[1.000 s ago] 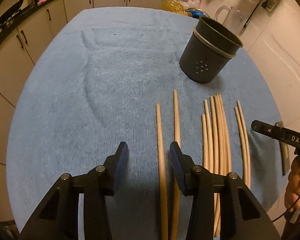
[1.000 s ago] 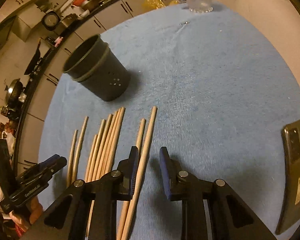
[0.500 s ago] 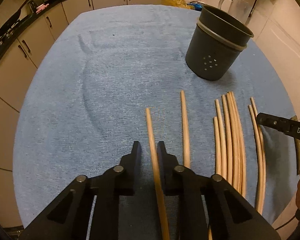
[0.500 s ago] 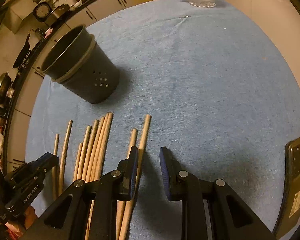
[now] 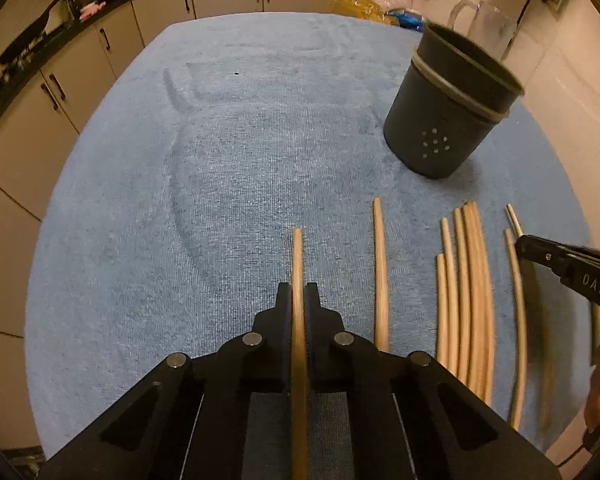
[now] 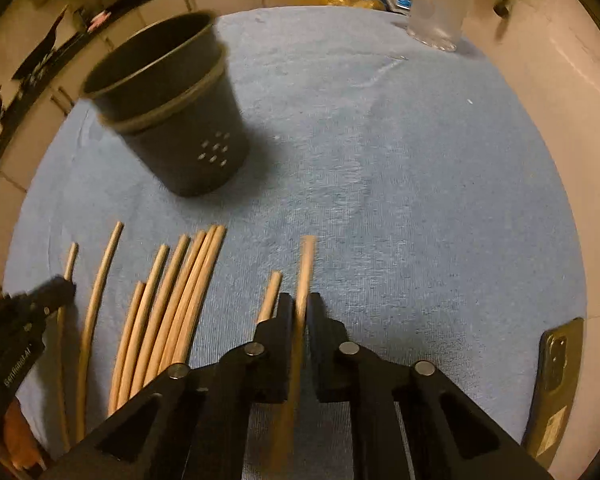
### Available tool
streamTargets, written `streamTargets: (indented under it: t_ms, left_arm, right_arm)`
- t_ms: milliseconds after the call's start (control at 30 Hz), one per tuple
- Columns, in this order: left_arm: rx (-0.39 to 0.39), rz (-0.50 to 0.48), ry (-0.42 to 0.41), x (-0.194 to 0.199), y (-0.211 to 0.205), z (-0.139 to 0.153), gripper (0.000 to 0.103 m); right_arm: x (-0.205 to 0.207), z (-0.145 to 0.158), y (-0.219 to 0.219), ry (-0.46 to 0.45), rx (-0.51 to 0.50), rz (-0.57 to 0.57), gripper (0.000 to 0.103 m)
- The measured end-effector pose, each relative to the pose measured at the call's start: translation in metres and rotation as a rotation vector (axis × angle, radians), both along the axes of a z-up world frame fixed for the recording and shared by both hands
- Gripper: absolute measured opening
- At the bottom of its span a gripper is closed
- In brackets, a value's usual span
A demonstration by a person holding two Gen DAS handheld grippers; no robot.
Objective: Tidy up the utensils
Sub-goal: 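Grasp one wooden chopstick with the left gripper while the right gripper grasps another, then lift the chopsticks upright and carry both grippers over the black holder cup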
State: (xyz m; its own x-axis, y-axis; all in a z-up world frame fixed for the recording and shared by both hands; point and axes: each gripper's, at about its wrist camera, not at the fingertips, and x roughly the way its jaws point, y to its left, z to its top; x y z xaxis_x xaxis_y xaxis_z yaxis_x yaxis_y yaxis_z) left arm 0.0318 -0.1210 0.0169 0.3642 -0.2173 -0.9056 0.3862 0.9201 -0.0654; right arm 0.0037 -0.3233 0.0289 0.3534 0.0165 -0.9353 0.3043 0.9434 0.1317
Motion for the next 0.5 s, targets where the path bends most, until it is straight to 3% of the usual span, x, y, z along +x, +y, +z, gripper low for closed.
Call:
streamTargets:
  t_ms: [167, 500]
  left_arm:
    - [-0.087, 0.029, -0.034, -0.001, 0.016, 0.02, 0.006]
    - [-0.222, 0.047, -0.238, -0.037, 0.03, 0.106, 0.006]
  right_arm:
    - [-0.02, 0.025, -0.018, -0.13, 0.093, -0.027, 0.006]
    - [-0.051, 0.1, -0.014, -0.448, 0.102, 0.01, 0.006]
